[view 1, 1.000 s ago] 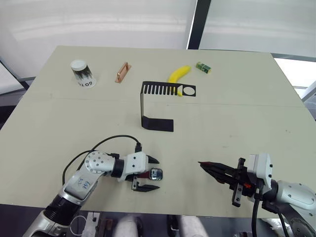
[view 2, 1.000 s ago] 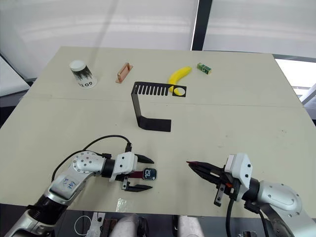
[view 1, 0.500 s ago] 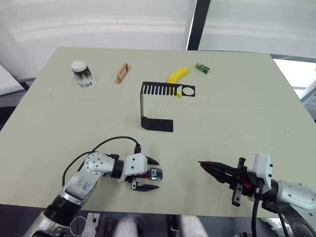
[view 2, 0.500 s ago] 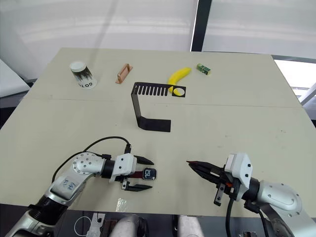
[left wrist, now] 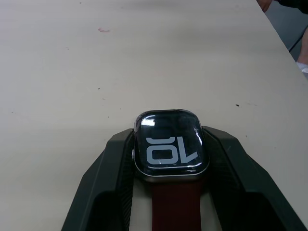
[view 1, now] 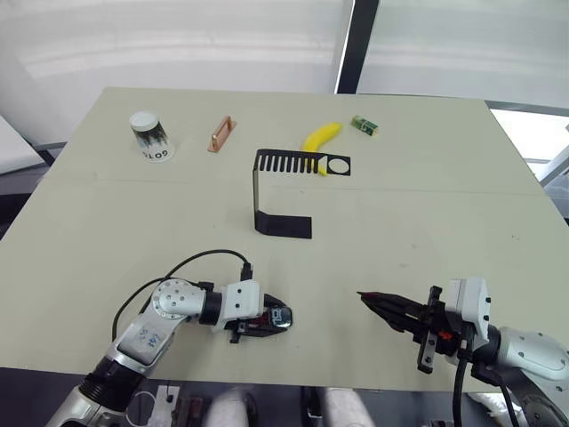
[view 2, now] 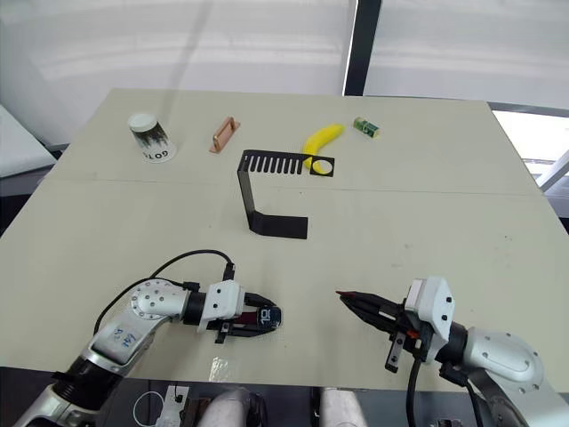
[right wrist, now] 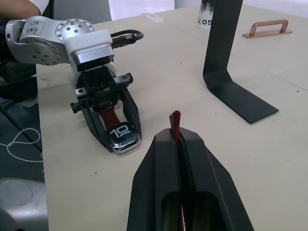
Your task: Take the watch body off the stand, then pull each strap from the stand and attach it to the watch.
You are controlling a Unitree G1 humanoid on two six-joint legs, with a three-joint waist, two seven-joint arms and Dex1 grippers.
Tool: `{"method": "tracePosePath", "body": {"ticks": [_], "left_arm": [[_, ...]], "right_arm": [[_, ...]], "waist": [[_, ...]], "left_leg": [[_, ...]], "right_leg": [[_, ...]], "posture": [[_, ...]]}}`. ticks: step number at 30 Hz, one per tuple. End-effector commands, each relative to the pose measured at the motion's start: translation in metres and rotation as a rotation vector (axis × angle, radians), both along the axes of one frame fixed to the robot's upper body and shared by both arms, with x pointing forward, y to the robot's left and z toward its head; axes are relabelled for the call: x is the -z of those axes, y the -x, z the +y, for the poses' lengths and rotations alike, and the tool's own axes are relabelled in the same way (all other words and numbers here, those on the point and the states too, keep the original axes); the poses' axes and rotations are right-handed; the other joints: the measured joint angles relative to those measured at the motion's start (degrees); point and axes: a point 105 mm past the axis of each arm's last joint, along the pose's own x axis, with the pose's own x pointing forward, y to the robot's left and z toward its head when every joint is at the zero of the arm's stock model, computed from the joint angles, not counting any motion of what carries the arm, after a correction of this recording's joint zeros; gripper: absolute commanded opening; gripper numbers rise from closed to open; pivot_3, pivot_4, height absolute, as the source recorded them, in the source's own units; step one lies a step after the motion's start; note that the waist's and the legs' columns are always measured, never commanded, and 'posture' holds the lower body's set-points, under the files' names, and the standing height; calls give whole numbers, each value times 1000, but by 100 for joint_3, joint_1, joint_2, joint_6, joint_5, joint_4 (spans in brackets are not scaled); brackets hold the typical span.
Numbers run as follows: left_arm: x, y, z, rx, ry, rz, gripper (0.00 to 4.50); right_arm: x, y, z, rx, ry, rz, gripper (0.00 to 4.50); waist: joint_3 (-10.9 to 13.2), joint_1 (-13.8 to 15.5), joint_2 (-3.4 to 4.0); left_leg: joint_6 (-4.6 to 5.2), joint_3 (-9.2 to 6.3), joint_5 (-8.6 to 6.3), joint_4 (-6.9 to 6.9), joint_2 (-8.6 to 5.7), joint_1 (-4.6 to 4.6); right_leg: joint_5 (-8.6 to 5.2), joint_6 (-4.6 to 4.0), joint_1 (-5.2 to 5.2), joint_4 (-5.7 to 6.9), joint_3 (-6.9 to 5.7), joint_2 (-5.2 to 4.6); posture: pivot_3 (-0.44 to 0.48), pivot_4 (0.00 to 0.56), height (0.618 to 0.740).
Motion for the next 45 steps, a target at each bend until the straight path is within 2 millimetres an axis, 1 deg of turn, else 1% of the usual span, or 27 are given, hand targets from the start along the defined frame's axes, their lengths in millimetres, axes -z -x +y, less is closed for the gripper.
{"method": "tracePosePath", "body": {"ticks": [1, 2, 3, 5, 6, 9, 11, 13, 17, 21, 26, 45], "left_arm": [[-18, -2, 0, -45, 141, 145, 1621], [-26, -1, -2, -36, 189, 178, 1621], [-43, -1, -3, -21, 263, 244, 1621], [-65, 0, -2, 11, 349, 343, 1621], [-73, 1, -2, 29, 378, 406, 1621], [-85, 2, 1, 70, 400, 573, 1621], [-86, 0, 1, 78, 383, 673, 1621], [-83, -3, 0, 67, 364, 759, 1621], [-79, -14, -7, 47, 367, 835, 1621], [-78, -23, -16, 33, 366, 839, 1621], [-80, -20, -23, 70, 358, 855, 1621], [-81, -18, -28, 78, 352, 857, 1621]], "right_arm": [[-15, 4, 5, -12, 34, -108, 0], [-15, 4, 5, -9, 50, -128, 0], [-19, 2, 7, 0, 75, -172, 0], [-25, 1, 10, 11, 104, -233, 0], [-27, 1, 12, 8, 120, -258, 0], [-29, 2, 25, -23, 164, -308, 0], [-30, 4, 35, -61, 215, -361, 0], [-29, 3, 41, -85, 253, -398, 0], [-32, 1, 46, -102, 271, -431, 0], [-30, 5, 51, -147, 300, -444, 0], [-27, 3, 54, -151, 320, -448, 0], [-24, -10, 57, -103, 348, -462, 0]], "waist": [[0, -3, 0], [0, -7, 0], [1, -8, 1], [2, -1, 0], [2, 0, 0], [2, -12, 0], [2, -14, 0], [2, -11, 0], [3, 3, -1], [6, 6, -6], [6, -21, -7], [7, -2, -8]], "left_leg": [[0, 0, 0, 0, 0, -1], [0, 0, 0, 1, 0, -5], [0, -1, 0, 2, 1, -12], [-1, -2, 1, 4, 1, -21], [-3, -3, 2, 8, 1, -26], [-5, -4, 2, 9, 0, -23], [-8, -4, 3, 10, -1, -23], [-10, -4, 4, 12, -2, -24], [-10, -6, 4, 21, -3, -28], [-10, -10, 3, 30, -3, -33], [-11, -11, 2, 34, -1, -34], [-12, -15, 0, 39, 0, -35]], "right_leg": [[0, 0, -1, 0, 0, 0], [0, 0, -4, 0, 0, 0], [0, 0, -12, 1, -1, 1], [0, 0, -23, 8, -2, 1], [0, 0, -25, 10, -3, 1], [-1, 1, -22, 9, -3, 2], [-1, 2, -23, 11, -3, 3], [-3, 2, -24, 11, -3, 5], [-4, 4, -25, 10, -4, 6], [-4, 4, -25, 12, -6, 6], [-5, 3, -25, 15, -6, 7], [-7, 1, -25, 17, -7, 5]], "posture": [[0, 150, 729], [0, 150, 729], [0, 150, 729], [0, 150, 729], [0, 150, 729], [0, 150, 729], [0, 150, 729], [0, 150, 729], [0, 150, 729], [0, 150, 729], [0, 150, 729], [0, 150, 729]]}}
